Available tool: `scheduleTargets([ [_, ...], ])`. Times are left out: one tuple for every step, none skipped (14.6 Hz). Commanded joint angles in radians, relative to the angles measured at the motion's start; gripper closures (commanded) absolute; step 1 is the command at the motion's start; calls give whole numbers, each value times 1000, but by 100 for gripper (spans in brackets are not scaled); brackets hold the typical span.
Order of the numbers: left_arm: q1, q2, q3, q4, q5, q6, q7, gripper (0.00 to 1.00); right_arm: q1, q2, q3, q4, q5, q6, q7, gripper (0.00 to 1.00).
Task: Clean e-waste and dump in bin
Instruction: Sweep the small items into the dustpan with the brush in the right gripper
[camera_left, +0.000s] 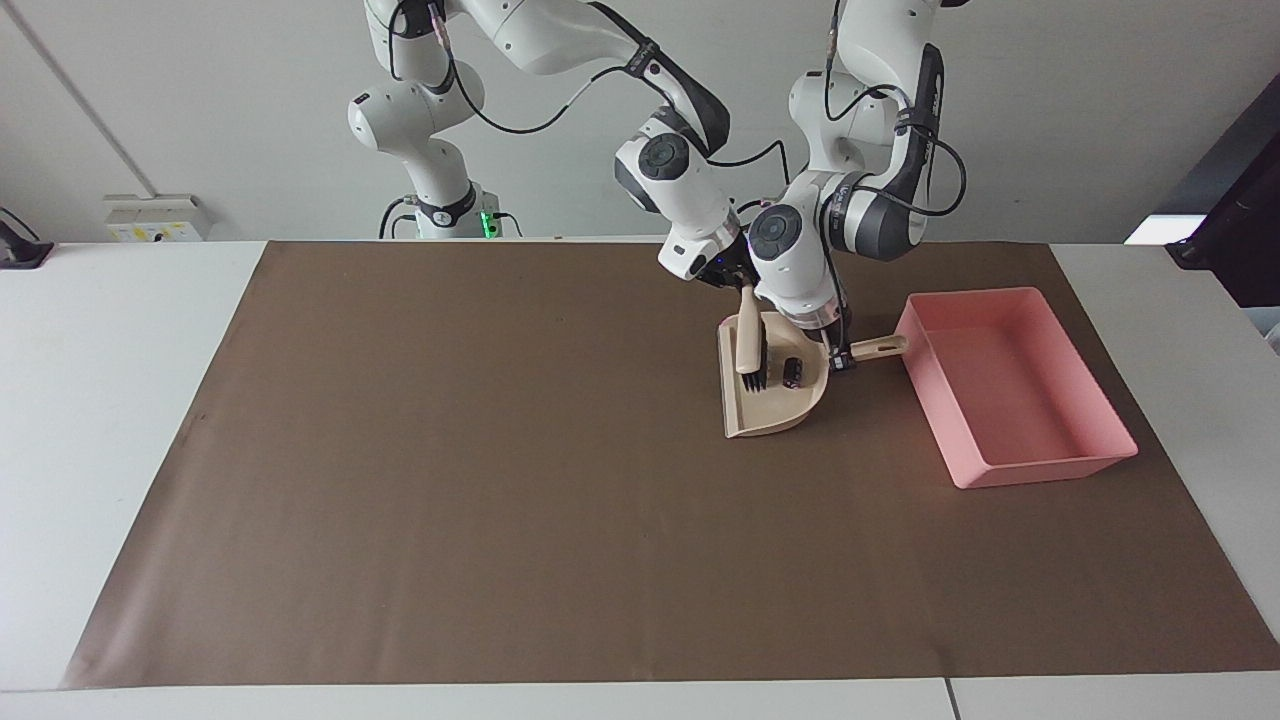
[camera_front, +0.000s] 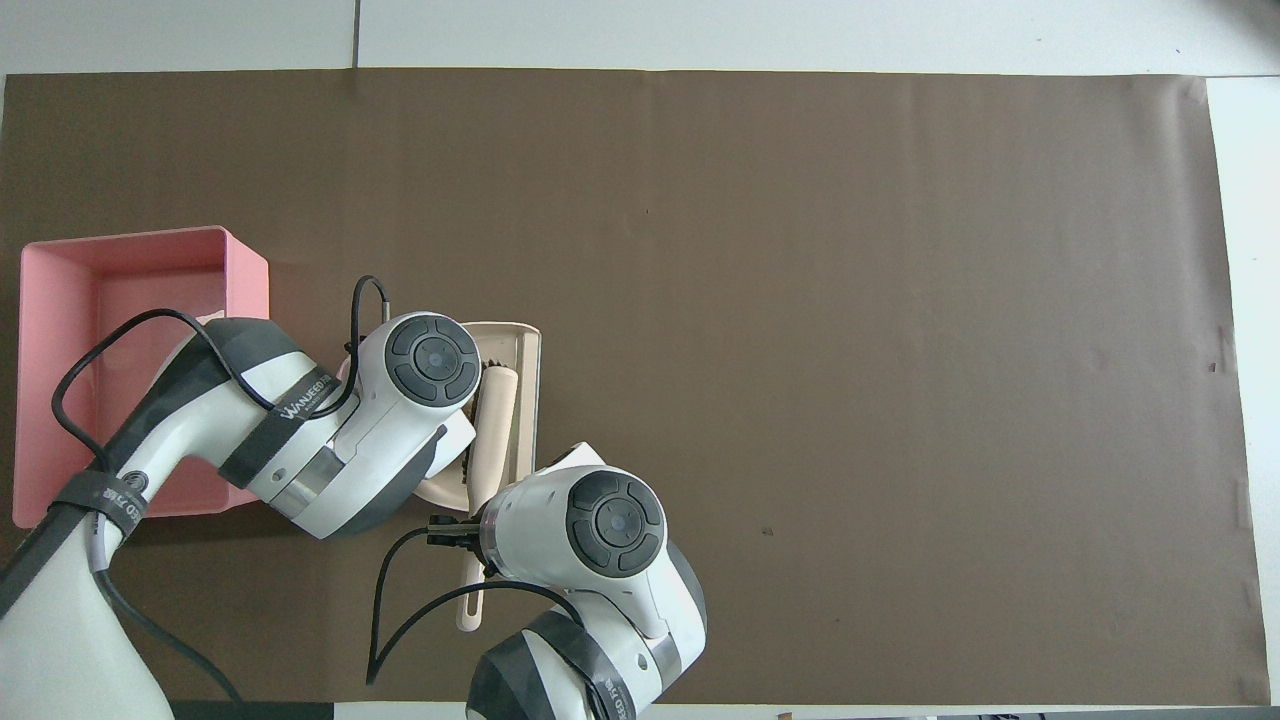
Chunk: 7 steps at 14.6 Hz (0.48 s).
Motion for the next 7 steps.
scheduleTargets([
  [21, -32, -2, -40, -11, 74, 0, 100, -47, -107, 0, -14, 14, -145, 4, 100],
  [23, -32, -2, -40, -31, 85, 1, 100, -62, -150, -2, -25, 6, -199, 14, 99],
  [27, -32, -2, -38, -51, 99, 15, 100, -83, -189, -3, -44, -1, -259, 27, 99],
  [45, -30, -4, -38, -72, 110, 38, 100, -114, -230, -3, -64, -35, -306, 41, 99],
  [52, -30, -4, -38, -106, 130, 64, 100, -155, -271, -3, -80, -97, -374, 58, 99],
  [53, -30, -2, -37, -131, 142, 76, 100, -195, -296, -3, -80, -153, -446, 67, 100],
  [56, -30, -2, -31, -146, 148, 78, 100, -237, -322, -3, -80, -190, -509, 66, 100],
])
